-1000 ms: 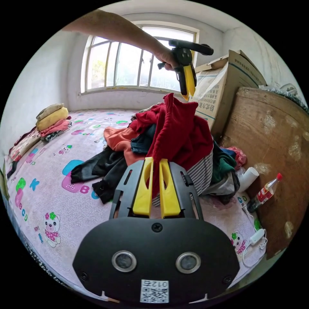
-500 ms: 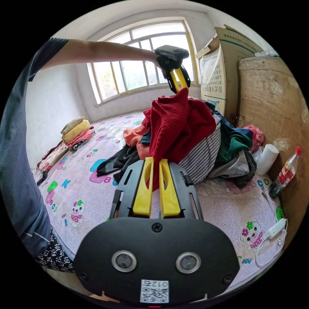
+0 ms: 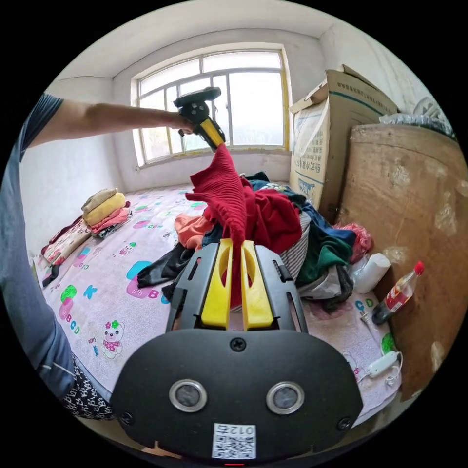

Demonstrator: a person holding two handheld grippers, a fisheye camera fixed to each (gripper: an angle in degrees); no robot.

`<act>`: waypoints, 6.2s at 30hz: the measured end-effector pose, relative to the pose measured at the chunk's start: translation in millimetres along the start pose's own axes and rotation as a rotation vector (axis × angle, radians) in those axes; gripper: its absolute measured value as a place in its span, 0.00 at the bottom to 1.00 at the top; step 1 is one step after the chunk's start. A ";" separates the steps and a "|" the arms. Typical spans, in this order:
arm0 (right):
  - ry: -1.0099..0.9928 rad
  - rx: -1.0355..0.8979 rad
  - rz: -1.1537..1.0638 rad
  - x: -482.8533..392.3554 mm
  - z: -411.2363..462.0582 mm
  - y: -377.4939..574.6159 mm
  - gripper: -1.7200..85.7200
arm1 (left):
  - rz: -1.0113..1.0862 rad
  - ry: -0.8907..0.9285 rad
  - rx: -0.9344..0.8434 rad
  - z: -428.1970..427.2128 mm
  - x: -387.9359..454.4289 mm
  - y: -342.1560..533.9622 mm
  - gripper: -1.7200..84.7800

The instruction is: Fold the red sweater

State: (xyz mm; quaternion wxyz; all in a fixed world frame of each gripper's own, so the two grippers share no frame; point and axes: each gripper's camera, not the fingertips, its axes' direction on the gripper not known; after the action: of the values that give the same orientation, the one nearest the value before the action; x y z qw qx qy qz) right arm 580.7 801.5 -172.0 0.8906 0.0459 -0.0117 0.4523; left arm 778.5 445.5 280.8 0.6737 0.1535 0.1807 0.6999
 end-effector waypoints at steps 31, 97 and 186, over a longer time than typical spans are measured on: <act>0.225 0.289 -0.606 -472.2 -226.8 -389.6 0.04 | -0.792 -0.495 0.051 -598.7 63.0 550.8 0.02; -0.345 -0.839 -0.533 -707.2 722.2 -82.4 0.05 | -1.097 0.639 -0.459 -102.8 -17.4 1106.7 0.02; -0.328 -1.223 -0.288 -509.3 280.6 492.6 0.08 | -1.601 0.763 -0.559 -297.7 568.5 1192.4 0.14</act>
State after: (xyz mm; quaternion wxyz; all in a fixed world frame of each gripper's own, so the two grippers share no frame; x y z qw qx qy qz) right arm -111.7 654.8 110.6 0.7943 -0.4001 -0.3967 0.2272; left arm -442.0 967.4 548.5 0.8633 -0.4256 0.2669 0.0479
